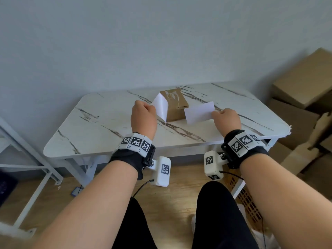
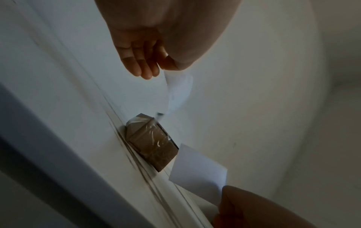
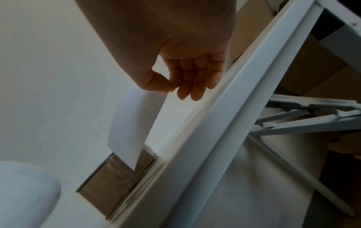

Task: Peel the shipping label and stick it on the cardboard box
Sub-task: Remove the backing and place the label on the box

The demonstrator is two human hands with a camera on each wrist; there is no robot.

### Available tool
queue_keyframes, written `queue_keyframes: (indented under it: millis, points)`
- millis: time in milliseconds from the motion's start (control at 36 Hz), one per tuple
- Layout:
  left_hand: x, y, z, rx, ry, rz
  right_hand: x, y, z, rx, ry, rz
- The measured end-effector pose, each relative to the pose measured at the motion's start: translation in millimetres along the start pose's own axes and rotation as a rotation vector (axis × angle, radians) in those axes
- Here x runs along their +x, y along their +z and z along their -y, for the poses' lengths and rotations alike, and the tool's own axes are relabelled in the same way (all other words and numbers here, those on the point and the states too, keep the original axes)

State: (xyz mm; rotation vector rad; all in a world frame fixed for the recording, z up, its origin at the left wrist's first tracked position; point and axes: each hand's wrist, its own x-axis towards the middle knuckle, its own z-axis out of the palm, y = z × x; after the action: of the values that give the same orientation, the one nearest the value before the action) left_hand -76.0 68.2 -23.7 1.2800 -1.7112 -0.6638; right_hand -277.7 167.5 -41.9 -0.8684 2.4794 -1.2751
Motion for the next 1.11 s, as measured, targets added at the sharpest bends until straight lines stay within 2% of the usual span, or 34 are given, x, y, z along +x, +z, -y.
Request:
queue_keyframes:
  millis: [167,389,555,667,805,889,1111]
  points:
    - [-3,10,-6,-0.005,0.059,0.008,8,-9,-10,-0.062,0.088,0.011]
    - [-8,12,-10,0.047,0.131,0.089,6,-6,-4,-0.068,0.113,0.049]
    - [-7,8,-11,0.084,0.193,0.117,-1,-3,4,-0.084,-0.036,0.013]
    - [-7,5,-10,0.138,0.262,0.145,-5,0,14,0.014,-0.082,-0.002]
    - [-11,2,-15,0.296,0.376,0.133,-18,5,38,0.23,-0.159,0.147]
    - [-15,0,-19,0.368,0.446,0.113,-24,6,51,0.307,-0.146,0.207]
    - [-22,-4,-25,0.357,0.537,0.056,-30,2,72,0.247,-0.029,0.252]
